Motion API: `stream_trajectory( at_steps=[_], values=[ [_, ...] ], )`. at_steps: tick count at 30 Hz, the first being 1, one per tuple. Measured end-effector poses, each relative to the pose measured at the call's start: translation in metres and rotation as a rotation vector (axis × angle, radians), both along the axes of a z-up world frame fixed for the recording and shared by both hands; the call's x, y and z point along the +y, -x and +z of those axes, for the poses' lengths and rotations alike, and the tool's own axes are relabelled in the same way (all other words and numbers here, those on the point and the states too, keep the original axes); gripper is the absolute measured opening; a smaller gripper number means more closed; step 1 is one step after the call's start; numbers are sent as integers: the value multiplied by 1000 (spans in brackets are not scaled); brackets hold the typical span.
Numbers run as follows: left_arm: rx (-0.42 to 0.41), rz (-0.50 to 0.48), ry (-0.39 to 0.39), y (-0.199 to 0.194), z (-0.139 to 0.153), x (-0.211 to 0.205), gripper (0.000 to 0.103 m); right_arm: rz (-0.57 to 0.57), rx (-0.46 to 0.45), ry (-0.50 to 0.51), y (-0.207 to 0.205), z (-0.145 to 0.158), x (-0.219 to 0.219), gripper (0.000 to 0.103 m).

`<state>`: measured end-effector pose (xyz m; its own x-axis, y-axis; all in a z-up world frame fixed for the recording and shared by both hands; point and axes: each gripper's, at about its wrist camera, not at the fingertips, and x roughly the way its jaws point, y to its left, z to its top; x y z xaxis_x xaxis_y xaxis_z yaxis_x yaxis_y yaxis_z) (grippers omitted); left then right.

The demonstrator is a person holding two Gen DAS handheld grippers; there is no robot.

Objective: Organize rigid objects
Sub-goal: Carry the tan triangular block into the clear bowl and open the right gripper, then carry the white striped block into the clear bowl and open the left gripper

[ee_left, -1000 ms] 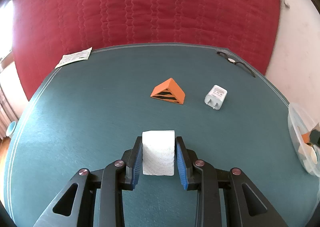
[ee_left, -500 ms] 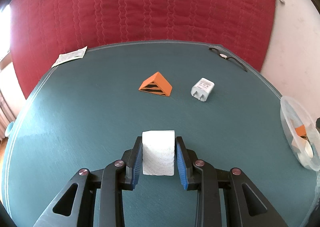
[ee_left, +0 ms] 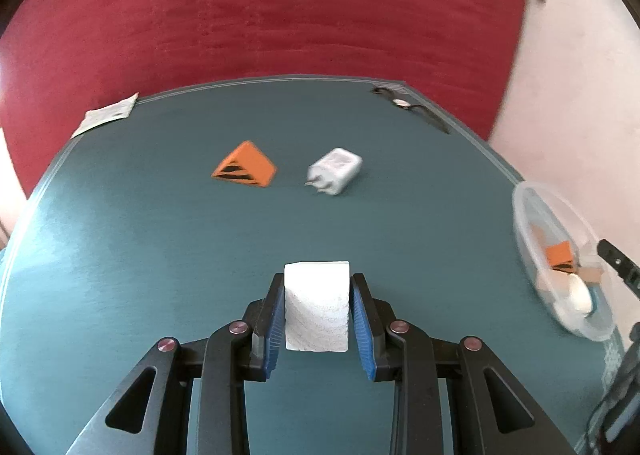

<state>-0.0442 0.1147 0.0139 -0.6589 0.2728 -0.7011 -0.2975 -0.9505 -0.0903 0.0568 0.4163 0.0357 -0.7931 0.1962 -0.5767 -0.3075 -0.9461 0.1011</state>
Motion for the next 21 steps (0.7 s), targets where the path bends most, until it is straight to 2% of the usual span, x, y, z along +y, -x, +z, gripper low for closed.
stream_trajectory(
  at_steps=[11, 16, 21],
  values=[
    [26, -129, 15, -11, 17, 62, 33, 17, 40, -75, -9, -5, -2, 47],
    [30, -186, 13, -13, 23, 90, 33, 22, 69, -70, -13, -4, -1, 53],
    [31, -251, 9, -15, 27, 119, 33, 19, 68, -40, -14, -6, 4, 53]
  ],
)
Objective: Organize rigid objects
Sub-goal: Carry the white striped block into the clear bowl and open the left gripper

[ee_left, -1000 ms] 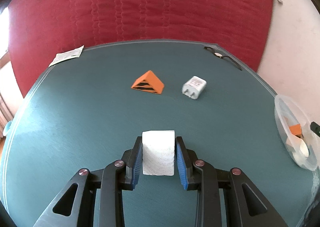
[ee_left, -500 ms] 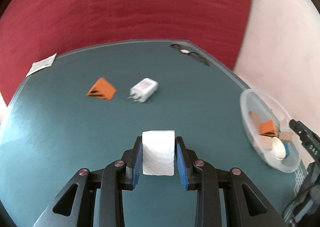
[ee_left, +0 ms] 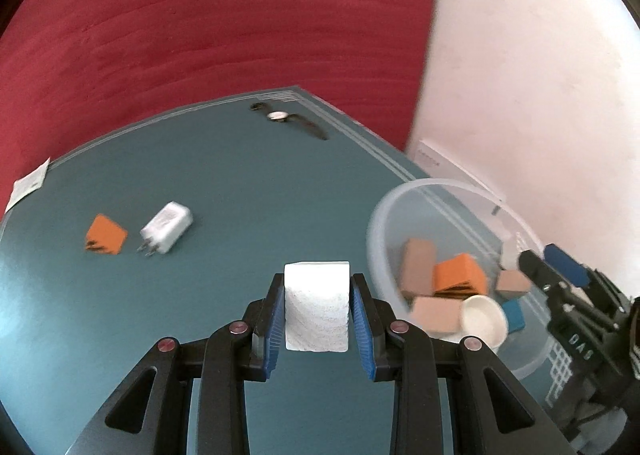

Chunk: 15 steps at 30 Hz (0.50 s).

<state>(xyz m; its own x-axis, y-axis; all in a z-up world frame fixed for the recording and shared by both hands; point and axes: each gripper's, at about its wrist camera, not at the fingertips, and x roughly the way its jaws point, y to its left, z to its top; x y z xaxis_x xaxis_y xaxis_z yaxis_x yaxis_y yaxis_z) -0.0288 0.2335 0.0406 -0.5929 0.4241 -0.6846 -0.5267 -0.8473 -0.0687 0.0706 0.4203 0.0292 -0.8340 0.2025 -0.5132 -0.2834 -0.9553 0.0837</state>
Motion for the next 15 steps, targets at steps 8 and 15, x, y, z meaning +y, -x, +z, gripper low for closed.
stream_trajectory(
  at_steps=[8, 15],
  values=[
    [-6, -77, -13, -1, 5, 33, 33, 2, 4, 41, 1, -2, 5, 53],
    [-24, -130, -41, 2, 6, 49, 40, -6, 0, 60, 2, -4, 10, 53]
  ],
)
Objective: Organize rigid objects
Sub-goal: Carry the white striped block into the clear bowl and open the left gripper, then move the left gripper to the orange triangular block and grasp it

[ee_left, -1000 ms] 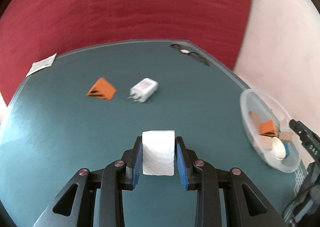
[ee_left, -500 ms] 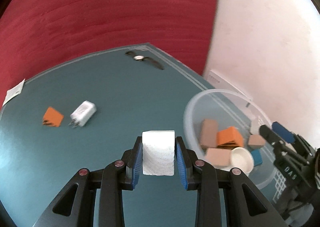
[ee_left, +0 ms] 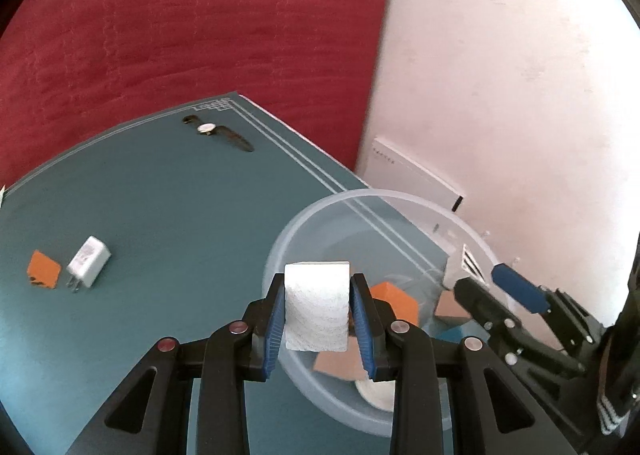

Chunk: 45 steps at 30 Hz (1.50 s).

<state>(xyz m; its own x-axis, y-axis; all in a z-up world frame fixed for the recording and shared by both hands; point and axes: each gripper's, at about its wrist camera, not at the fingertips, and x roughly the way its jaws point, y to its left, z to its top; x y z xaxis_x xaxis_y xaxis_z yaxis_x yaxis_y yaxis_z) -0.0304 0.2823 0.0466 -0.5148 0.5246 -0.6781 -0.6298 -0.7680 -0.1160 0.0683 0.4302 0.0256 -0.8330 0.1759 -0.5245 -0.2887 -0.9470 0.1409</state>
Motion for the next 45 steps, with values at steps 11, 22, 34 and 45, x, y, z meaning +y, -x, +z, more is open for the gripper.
stream_trajectory(
  at_steps=[11, 22, 34, 45],
  values=[
    [0, 115, 2, 7, -8, -25, 68, 1, -6, -6, 1, -3, -2, 53],
    [16, 220, 33, 17, -19, -55, 89, 29, 3, -54, -2, -3, -14, 53],
    [3, 359, 33, 40, -22, -103, 91, 90, 17, -114, -7, 2, -47, 53],
    [-2, 505, 35, 59, -18, -155, 92, 197, 53, -109, 1, 16, -89, 54]
  ],
)
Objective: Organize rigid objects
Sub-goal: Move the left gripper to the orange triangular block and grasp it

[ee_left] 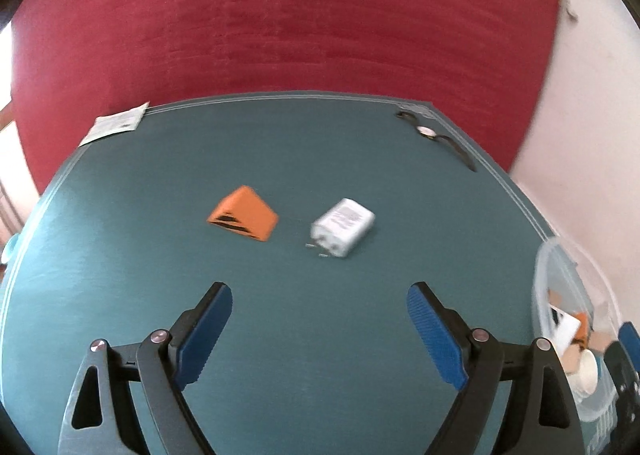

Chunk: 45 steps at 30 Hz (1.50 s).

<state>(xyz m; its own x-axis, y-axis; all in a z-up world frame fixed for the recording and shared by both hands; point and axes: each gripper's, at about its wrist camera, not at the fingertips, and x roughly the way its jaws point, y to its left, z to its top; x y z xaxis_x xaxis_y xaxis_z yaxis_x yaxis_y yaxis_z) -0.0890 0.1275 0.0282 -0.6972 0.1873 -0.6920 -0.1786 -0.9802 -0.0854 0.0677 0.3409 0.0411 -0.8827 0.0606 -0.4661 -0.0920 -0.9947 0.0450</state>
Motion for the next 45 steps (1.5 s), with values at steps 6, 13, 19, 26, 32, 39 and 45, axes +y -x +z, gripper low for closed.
stream_trajectory(
  at_steps=[6, 13, 19, 26, 32, 39, 45],
  values=[
    [-7, 75, -2, 14, -1, -27, 94, 88, 7, 8, 13, 5, -33, 60],
    [-45, 150, -11, 32, -8, -47, 94, 175, -25, 42, 34, 3, -67, 60],
    [-69, 189, -5, 49, -13, -49, 94, 221, -47, 40, 48, -6, -87, 60],
    [-77, 241, -4, 73, -14, -42, 94, 257, -85, 36, 54, -19, -98, 60],
    [-73, 282, -5, 98, -17, -33, 96, 261, -105, 63, 56, -22, -95, 60],
    [-105, 318, -10, 112, -33, -45, 96, 265, -126, 78, 56, -25, -96, 60],
    [-90, 325, -13, 102, -30, -61, 96, 263, -132, 85, 58, -27, -95, 60]
  ],
)
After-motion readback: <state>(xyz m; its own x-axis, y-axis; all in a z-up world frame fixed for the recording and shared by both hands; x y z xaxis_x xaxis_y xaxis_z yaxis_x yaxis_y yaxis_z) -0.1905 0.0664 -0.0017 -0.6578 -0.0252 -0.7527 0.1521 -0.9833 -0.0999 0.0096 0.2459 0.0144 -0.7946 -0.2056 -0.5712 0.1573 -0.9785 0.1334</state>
